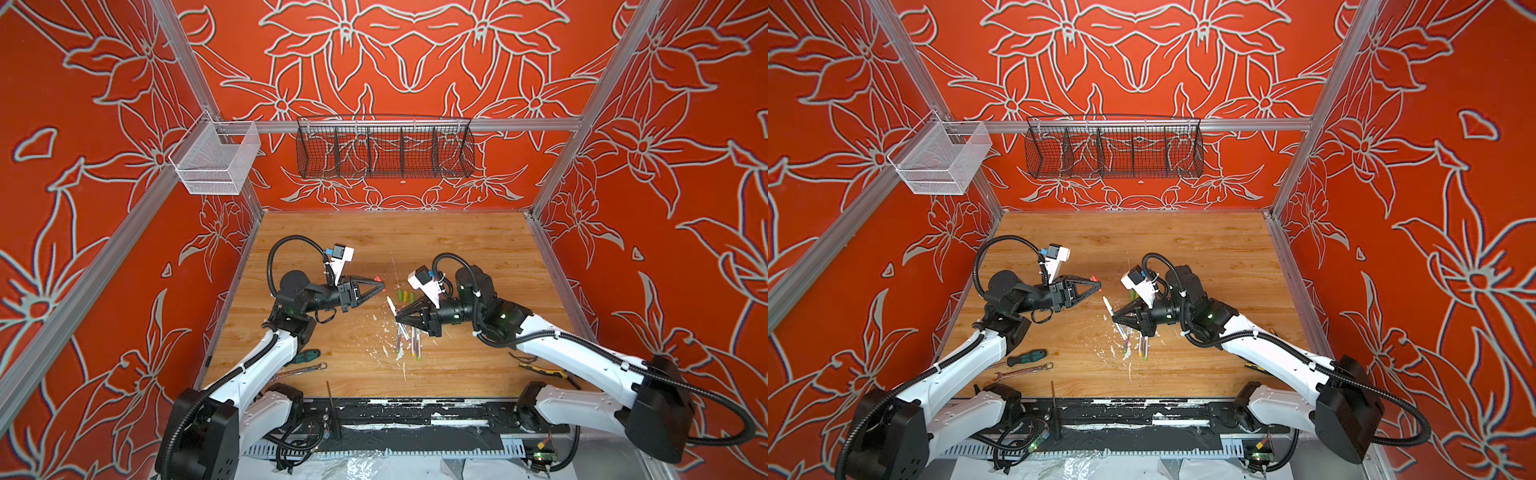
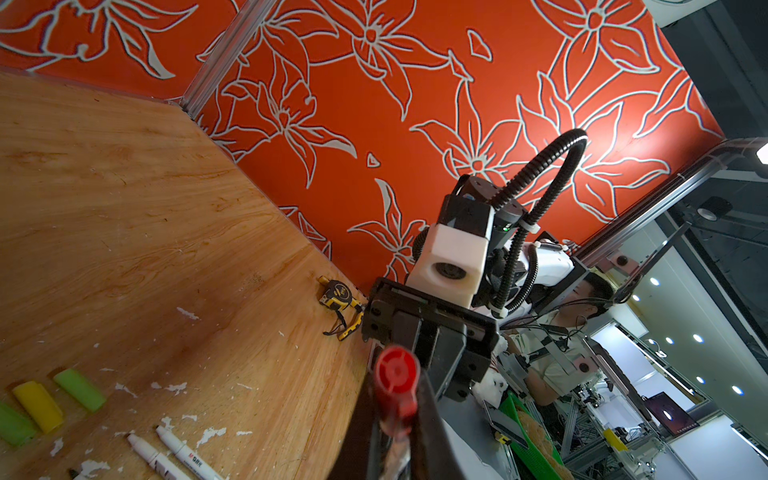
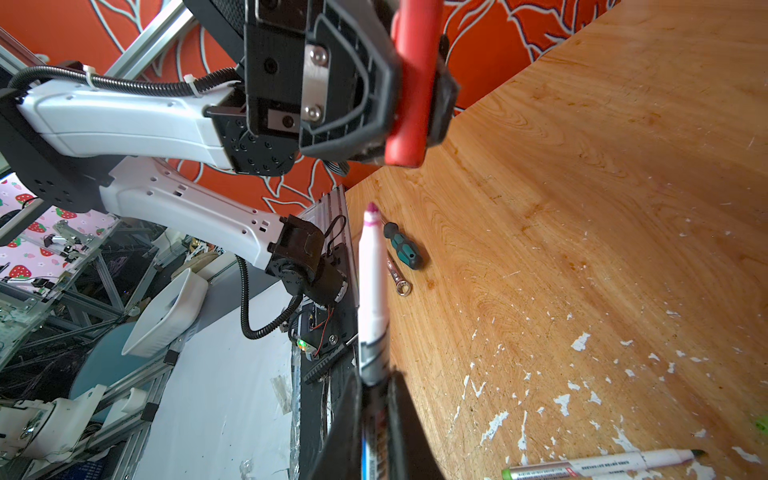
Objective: Insert the pens into the pen caps
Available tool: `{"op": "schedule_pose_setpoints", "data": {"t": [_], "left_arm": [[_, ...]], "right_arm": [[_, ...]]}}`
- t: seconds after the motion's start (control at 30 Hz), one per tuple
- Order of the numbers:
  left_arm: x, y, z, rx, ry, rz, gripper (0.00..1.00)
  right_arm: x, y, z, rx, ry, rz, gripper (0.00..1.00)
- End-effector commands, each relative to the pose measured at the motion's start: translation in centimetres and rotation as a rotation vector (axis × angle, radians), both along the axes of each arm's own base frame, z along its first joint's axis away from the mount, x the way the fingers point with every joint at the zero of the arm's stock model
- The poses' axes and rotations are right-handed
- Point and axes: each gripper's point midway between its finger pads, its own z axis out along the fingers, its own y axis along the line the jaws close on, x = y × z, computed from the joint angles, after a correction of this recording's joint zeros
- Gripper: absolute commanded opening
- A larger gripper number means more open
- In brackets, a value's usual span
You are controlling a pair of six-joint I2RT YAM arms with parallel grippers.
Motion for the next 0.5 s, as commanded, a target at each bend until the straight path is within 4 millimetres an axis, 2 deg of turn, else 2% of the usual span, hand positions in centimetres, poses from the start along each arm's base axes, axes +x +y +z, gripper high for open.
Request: {"op": "schedule_pose_setpoints", "data": {"t": [0.0, 0.47], "left_arm": [[-0.66, -0.31, 0.11, -0.002, -0.033, -0.034, 0.00], [-1.47, -1.02, -0.07, 0.007, -0.039, -0.070, 0.00]], "right_arm": [[0.06, 0.20, 2.38, 0.045, -0.065, -0.002, 0.05], [0.57, 0.35, 2.24, 0.038, -0.069, -0.019, 0.05]]}}
